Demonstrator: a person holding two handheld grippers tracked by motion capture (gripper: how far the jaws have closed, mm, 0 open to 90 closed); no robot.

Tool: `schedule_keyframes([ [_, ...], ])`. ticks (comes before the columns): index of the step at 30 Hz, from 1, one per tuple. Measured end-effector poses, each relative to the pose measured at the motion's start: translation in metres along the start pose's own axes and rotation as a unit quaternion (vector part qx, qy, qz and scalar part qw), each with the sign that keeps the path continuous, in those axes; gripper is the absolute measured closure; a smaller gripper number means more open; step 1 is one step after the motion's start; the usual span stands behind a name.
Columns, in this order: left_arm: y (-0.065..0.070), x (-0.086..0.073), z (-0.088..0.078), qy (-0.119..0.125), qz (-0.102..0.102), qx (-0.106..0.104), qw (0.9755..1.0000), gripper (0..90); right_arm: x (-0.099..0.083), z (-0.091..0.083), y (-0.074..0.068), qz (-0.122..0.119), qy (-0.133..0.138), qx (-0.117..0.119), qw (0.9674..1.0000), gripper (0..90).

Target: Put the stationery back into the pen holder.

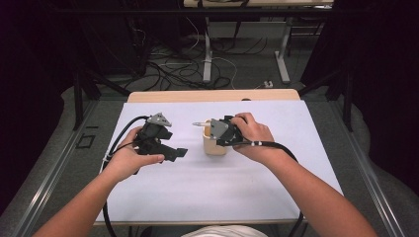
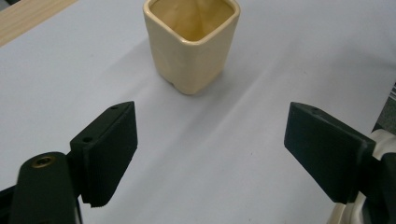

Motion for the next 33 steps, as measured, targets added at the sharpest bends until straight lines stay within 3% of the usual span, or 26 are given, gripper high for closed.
schedule_keyframes([
  [6, -0.001, -0.002, 0.003, -0.002, 0.0, -0.001, 1.0, 16.5, 0.009, 0.003, 0.011, 0.057, 0.007, 0.023, 0.9981, 79.6],
  [12, 0.0, -0.006, 0.006, -0.01, 0.012, 0.006, 0.9999, 16.0, 0.009, 0.01, 0.019, 0.121, 0.022, 0.055, 0.9909, 79.6],
  [16, 0.0, -0.008, 0.008, -0.014, 0.018, 0.008, 0.9997, 15.6, 0.007, 0.016, 0.021, 0.166, 0.029, 0.072, 0.9831, 79.6],
  [21, 0.0, -0.009, 0.012, -0.005, 0.005, 0.008, 0.9999, 15.6, 0.006, 0.022, 0.02, 0.209, 0.045, 0.093, 0.9726, 79.5],
  [26, -0.002, -0.01, 0.012, -0.006, -0.002, 0.012, 0.9999, 15.4, 0.005, 0.029, 0.016, 0.245, 0.061, 0.106, 0.9618, 79.5],
  [31, -0.003, -0.013, 0.014, -0.009, -0.003, 0.013, 0.9999, 14.5, 0.002, 0.036, 0.015, 0.269, 0.076, 0.107, 0.9542, 79.5],
  [33, -0.003, -0.013, 0.016, 0.0, -0.008, 0.012, 0.9999, 13.1, 0.001, 0.038, 0.014, 0.281, 0.082, 0.11, 0.9498, 79.5],
])
Point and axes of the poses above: each handheld gripper's, and its own axes: z roughly forward along the jaws, x roughly out of its top, y roughly to its right, the point moved 5 cm from there along z, roughly forward along the jaws, and after that the axes turned 7 degrees about -y, right-handed, at the moved point
